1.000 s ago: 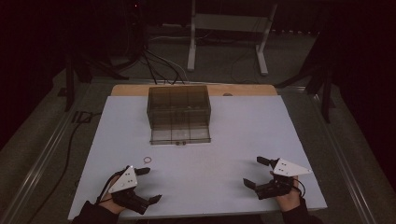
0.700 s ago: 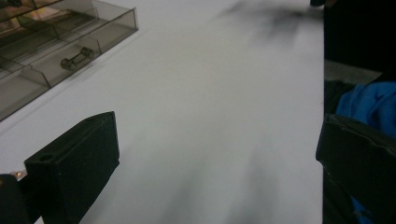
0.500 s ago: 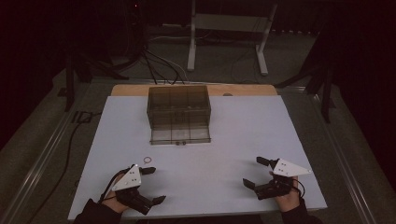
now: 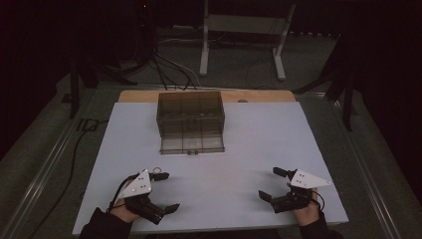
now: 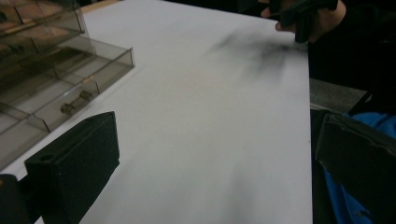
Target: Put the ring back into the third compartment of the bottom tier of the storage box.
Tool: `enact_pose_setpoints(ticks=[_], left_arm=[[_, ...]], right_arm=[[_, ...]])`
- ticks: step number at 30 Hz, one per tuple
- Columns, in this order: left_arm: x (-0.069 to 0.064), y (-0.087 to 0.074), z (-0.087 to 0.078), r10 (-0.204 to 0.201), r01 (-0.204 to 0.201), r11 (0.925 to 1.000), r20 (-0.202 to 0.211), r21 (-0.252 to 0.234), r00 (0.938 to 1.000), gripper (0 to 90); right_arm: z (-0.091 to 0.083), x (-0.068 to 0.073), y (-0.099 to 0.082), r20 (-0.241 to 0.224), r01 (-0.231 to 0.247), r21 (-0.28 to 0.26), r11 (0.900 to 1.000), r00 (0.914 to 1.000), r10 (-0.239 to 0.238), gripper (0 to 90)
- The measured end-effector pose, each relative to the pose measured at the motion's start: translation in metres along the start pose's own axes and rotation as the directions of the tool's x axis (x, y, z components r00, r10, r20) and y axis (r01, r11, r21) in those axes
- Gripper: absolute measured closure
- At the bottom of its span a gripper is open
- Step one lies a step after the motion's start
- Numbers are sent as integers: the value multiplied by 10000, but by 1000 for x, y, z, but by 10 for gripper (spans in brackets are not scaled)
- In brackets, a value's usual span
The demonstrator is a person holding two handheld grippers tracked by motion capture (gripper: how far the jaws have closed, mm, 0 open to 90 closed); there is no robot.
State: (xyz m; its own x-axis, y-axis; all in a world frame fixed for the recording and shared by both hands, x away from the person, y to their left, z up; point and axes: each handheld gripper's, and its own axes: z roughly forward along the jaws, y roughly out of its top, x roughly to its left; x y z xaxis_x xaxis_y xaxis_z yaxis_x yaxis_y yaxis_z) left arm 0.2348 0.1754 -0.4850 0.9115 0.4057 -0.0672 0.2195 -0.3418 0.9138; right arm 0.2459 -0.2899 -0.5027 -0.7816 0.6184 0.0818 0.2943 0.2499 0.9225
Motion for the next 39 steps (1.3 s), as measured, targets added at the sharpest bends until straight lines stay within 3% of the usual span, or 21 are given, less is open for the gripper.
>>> enact_pose_setpoints(ticks=[12,25,26,29,30,31,32,33,34,35,36,37,38,39], left_arm=[[7,8,0,-101,100,9999,-98,-43,9999,5],[27,14,-6,-411,391,9990,-1083,-212,9933,5],[31,13,-7,-512,489,9986,-1413,-199,9886,5],[35,12,-8,-683,638,9974,-1553,-334,9855,5],[39,10,-9,-756,702,9969,-1845,-354,9799,6],[39,10,-9,-756,702,9969,-1845,-354,9799,6],[42,8,-9,-852,801,9963,-2250,-316,9706,5],[42,8,-9,-852,801,9963,-2250,-316,9706,6],[46,6,-10,-1045,978,9945,-2661,-381,9583,6],[46,6,-10,-1045,978,9945,-2661,-381,9583,6],[50,4,-11,-1213,1159,9926,-2920,-357,9487,6],[50,4,-11,-1213,1159,9926,-2920,-357,9487,6],[53,2,-12,-1356,1357,9905,-3152,-218,9393,6],[53,2,-12,-1356,1357,9905,-3152,-218,9393,7]], right_arm=[[0,0,0,-4,-26,-45,10000,10000,26,0],[1,-1,-1,19,-112,40,9999,9999,112,0],[1,0,-1,26,-106,62,9999,9999,106,0],[1,0,0,36,-100,65,9999,9999,100,0],[1,0,0,32,-114,53,9999,9999,113,0],[1,0,0,36,-120,57,9999,9999,120,0],[1,0,0,54,-113,74,9999,9999,112,0],[1,0,0,54,-113,74,9999,9999,112,0],[1,-1,-1,51,-113,60,9999,9999,112,0],[1,-1,-1,51,-113,60,9999,9999,112,0],[1,0,0,67,-112,87,9999,9999,112,0],[1,0,0,67,-112,87,9999,9999,112,0],[1,-1,0,54,-120,87,9999,9999,119,0],[1,-1,0,54,-120,87,9999,9999,119,0]])
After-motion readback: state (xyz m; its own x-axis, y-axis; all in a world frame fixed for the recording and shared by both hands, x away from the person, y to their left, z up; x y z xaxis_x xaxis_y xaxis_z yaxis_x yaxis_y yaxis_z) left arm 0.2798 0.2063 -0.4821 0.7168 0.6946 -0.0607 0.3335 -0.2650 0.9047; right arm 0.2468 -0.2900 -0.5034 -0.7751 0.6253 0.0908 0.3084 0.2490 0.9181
